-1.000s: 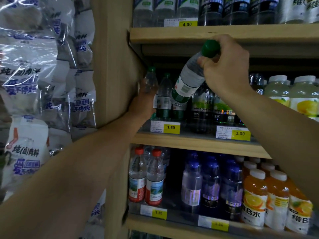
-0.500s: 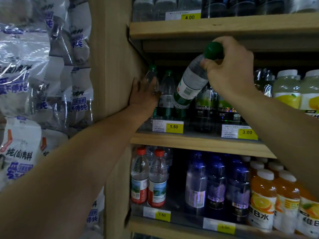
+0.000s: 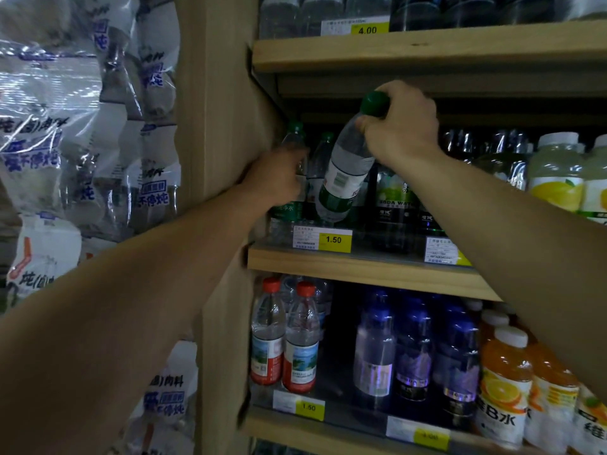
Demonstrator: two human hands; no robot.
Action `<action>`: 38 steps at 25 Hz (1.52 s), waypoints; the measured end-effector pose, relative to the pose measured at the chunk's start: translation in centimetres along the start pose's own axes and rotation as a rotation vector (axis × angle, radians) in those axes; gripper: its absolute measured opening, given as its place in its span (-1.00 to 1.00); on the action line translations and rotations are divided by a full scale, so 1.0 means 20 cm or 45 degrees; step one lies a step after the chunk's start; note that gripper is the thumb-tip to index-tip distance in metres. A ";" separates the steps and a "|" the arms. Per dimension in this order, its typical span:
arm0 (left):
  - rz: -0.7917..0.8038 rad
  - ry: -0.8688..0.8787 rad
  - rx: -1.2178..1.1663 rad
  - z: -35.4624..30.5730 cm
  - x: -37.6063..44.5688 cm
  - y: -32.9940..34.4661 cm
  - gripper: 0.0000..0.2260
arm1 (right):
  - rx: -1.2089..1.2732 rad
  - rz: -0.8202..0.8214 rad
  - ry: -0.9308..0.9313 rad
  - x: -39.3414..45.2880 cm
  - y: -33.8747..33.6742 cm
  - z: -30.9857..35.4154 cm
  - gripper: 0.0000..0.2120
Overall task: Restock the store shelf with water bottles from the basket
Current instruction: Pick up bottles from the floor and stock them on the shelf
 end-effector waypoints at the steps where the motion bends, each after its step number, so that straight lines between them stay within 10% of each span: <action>1: -0.036 0.001 -0.052 0.01 -0.01 -0.03 -0.47 | 0.011 0.028 0.036 0.02 0.03 0.00 -0.57; 12: -0.157 0.160 0.170 -0.03 -0.16 -0.11 -0.45 | 0.074 0.243 0.111 0.18 0.38 -0.02 -0.57; 25: -0.134 -0.020 0.012 -0.04 -0.25 -0.05 -0.31 | 0.150 0.524 -0.010 -0.07 0.56 -0.35 0.24; 38: -0.103 -0.104 -0.144 -0.01 -0.36 0.09 -0.32 | -0.215 0.696 -0.007 -0.04 0.72 -0.38 0.18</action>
Point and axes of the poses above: each hand's wrist, its own x-axis towards the middle knuckle, its own y-axis out of the palm, z = x × y, the point moved 5 cm from there along x, towards the middle knuckle, and after that the axes turned 3 degrees about x, right-handed, at the moved point
